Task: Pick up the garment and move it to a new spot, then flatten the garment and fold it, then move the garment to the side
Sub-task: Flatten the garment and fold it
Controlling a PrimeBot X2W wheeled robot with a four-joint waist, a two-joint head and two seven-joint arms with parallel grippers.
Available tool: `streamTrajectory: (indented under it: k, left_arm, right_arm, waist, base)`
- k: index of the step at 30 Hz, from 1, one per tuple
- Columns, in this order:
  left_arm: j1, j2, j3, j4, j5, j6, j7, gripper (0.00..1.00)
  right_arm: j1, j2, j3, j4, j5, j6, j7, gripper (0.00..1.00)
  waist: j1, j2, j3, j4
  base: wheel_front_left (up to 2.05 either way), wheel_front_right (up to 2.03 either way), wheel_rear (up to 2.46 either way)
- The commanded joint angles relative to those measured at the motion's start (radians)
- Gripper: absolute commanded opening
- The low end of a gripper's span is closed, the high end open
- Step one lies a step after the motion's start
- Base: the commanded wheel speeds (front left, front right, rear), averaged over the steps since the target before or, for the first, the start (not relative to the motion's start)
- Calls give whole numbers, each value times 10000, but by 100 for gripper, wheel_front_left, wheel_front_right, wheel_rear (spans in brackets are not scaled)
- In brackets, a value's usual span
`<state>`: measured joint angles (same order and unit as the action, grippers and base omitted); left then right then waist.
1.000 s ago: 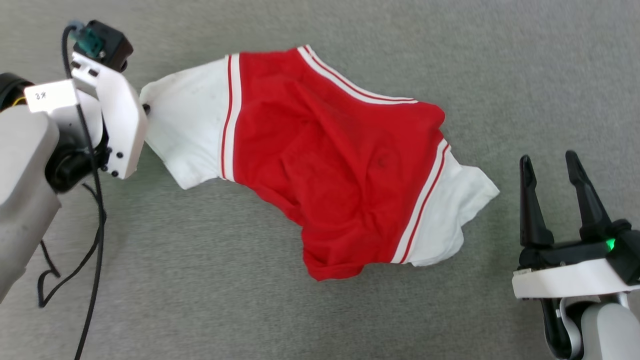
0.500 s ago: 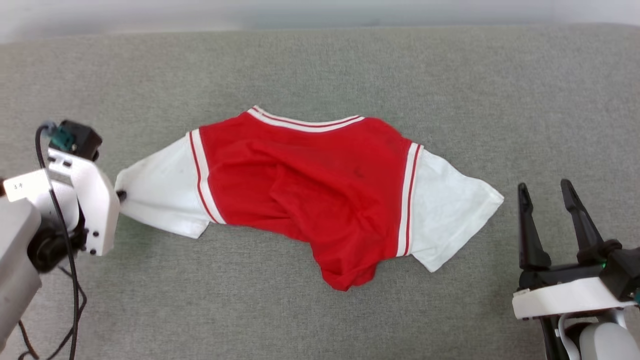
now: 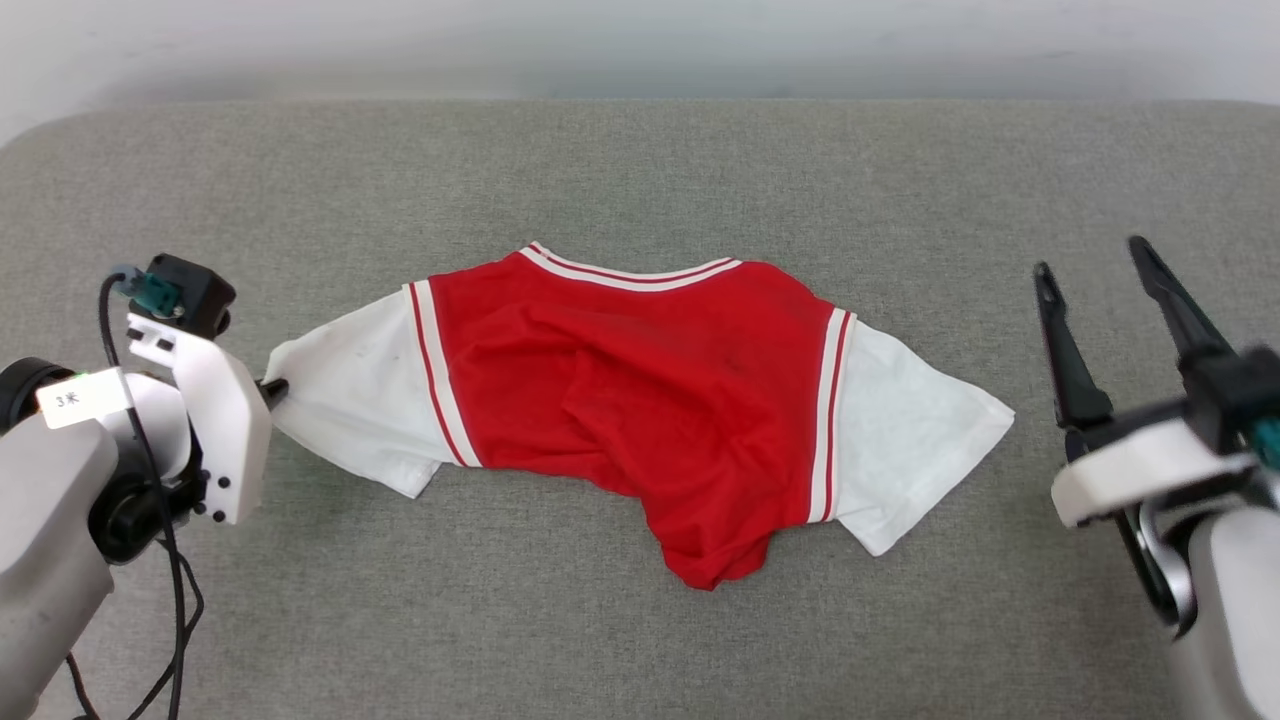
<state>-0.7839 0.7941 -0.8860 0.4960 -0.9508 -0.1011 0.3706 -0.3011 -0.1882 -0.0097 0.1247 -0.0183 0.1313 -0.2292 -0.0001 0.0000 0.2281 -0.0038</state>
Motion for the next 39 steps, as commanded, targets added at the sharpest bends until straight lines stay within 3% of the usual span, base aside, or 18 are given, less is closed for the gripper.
streamTrajectory:
  k: [1, 7, 12, 17, 22, 34, 35, 36, 37, 39]
  left_arm:
    - [-1, -57, -24, -72, 98, 42, -79, 0]
    - [-147, -123, -76, -317, 242, 48, -249, 0]
    - [-268, -207, -110, -462, 370, 39, -355, 0]
    - [-497, -278, -128, -660, 514, 69, -425, 0]
    - [-753, -375, -141, -839, 663, 82, -508, 0]
    - [-1129, -568, -220, -957, 809, 46, -644, 0]
    - [-1141, -570, -225, -931, 807, 38, -656, 0]
    - [-1141, -568, -235, -906, 800, 30, -651, 0]
    - [-1132, -567, -246, -881, 789, 19, -652, 0]
    - [-1092, -559, -256, -818, 762, -4, -694, 0]
  right_arm:
    - [-606, -430, 477, 309, 331, -10, 629, 100]
    - [-2188, -2392, 3094, 1341, 2627, -9, 4493, 100]
    - [-3142, -3931, 5294, 1192, 5097, -12, 7880, 100]
    - [-3749, -4652, 6380, 1231, 6520, -12, 9822, 100]
    - [-4247, -4710, 7113, 1696, 6895, -12, 10422, 100]
    - [-4294, -4040, 9461, 3358, 7674, 17, 10296, 100]
    - [-4326, -4044, 9552, 3418, 7737, 17, 10202, 67]
    - [-4399, -4056, 9632, 3452, 7774, 17, 10051, 11]
    - [-4495, -4079, 9694, 3493, 7797, 16, 9863, 0]
    - [-4695, -4128, 9713, 3626, 7843, 7, 9460, 0]
  waist:
    - [1, 0, -40, 42]
    - [1, 0, -39, 146]
    - [1, 0, 76, 293]
    - [1, 0, 323, 491]
    - [1, 0, 680, 692]
    - [1, 0, 1346, 881]
    - [1, 0, 1342, 870]
    - [1, 0, 1332, 855]
    - [1, 0, 1308, 839]
    - [1, 0, 1216, 800]
  base:
    - [0, 0, 0]
    - [0, 0, 0]
    - [0, 0, 0]
    - [0, 0, 0]
    - [0, 0, 0]
    - [0, 0, 0]
    - [0, 0, 0]
    - [0, 0, 0]
    - [0, 0, 0]
    - [0, 0, 0]
